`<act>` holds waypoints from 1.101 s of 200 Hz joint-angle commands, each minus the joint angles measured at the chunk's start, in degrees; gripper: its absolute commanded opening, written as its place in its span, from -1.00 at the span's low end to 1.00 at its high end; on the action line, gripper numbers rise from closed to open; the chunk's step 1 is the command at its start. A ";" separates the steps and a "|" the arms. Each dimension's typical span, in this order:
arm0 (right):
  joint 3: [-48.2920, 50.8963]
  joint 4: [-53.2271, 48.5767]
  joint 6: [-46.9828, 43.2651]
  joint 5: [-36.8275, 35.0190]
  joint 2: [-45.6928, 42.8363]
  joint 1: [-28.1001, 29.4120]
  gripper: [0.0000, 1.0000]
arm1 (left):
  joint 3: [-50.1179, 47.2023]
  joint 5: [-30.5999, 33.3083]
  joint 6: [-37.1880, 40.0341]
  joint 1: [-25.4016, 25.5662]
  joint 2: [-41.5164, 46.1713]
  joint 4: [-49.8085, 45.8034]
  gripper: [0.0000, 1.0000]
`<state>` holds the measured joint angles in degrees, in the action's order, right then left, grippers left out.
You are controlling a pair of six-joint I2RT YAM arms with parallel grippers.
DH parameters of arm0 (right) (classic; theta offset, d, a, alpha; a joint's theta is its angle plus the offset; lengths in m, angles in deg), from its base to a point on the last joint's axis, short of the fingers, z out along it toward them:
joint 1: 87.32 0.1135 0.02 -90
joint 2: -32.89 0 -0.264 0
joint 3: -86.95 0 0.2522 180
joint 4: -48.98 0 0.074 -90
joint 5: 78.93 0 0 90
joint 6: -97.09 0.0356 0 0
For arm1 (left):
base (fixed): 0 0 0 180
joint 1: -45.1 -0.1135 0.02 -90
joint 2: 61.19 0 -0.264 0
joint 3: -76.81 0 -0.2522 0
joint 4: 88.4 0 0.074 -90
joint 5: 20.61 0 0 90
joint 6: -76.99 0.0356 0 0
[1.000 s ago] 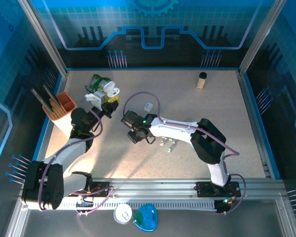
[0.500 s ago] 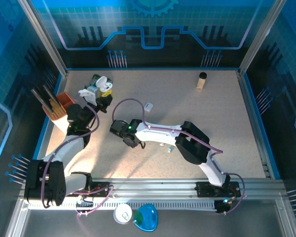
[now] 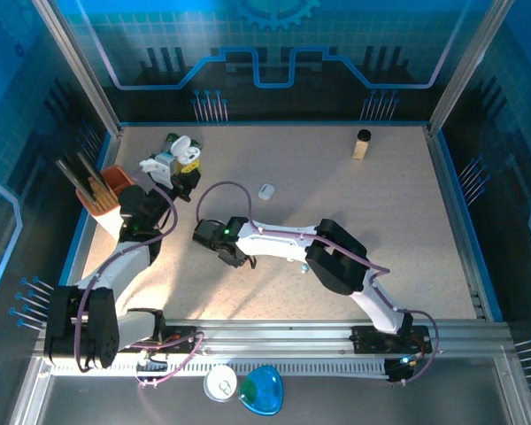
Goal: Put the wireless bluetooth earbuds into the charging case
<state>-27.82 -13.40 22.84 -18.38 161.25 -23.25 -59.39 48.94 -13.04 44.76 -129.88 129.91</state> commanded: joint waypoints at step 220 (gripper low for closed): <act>32.02 28.66 8.11 26.70 -36.03 -13.23 -0.68 | 0.68 -11.60 -3.89 1.74 -5.26 7.91 -0.33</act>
<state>-1.79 4.00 27.08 -4.59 133.88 -32.60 -59.02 41.32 -16.25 45.04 -134.12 134.50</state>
